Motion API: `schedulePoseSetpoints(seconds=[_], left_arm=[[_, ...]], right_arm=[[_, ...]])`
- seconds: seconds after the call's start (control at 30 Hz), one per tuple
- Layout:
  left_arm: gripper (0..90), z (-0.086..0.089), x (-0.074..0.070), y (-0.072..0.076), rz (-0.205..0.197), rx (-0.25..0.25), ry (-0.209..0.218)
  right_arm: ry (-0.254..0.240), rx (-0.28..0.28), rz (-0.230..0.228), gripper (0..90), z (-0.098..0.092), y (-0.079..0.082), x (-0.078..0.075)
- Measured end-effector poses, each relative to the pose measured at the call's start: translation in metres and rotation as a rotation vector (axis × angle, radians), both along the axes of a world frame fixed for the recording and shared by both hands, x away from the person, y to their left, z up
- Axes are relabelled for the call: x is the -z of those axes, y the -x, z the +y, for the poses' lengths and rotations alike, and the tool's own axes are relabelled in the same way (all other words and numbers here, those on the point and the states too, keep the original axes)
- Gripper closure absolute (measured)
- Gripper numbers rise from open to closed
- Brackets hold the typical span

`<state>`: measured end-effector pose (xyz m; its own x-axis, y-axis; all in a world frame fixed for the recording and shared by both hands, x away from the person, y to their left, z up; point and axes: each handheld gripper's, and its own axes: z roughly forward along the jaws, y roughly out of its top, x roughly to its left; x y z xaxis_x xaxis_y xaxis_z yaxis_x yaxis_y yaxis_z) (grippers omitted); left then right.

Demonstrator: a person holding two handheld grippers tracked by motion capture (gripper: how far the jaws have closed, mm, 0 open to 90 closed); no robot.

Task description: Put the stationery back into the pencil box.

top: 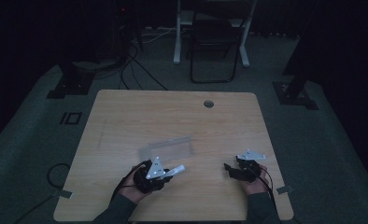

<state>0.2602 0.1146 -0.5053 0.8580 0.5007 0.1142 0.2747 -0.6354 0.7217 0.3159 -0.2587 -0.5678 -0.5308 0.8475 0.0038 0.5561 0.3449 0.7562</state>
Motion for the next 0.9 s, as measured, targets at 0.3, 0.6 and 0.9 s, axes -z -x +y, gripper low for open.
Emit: schedulePoseSetpoints(seconds=[0.3,0.6,0.9], left_arm=[[71.1,0.0,-0.004,-0.005,-0.01,0.0,0.005],[71.0,0.001,-0.005,-0.011,-0.014,-0.02,0.006],[71.1,0.0,-0.008,-0.017,-0.025,-0.038,0.006]], right_arm=[[0.0,0.0,0.0,33.8,0.0,0.0,0.0],[0.0,0.001,0.0,33.8,0.0,0.0,0.0],[-0.001,0.002,0.001,33.8,0.0,0.0,0.0]])
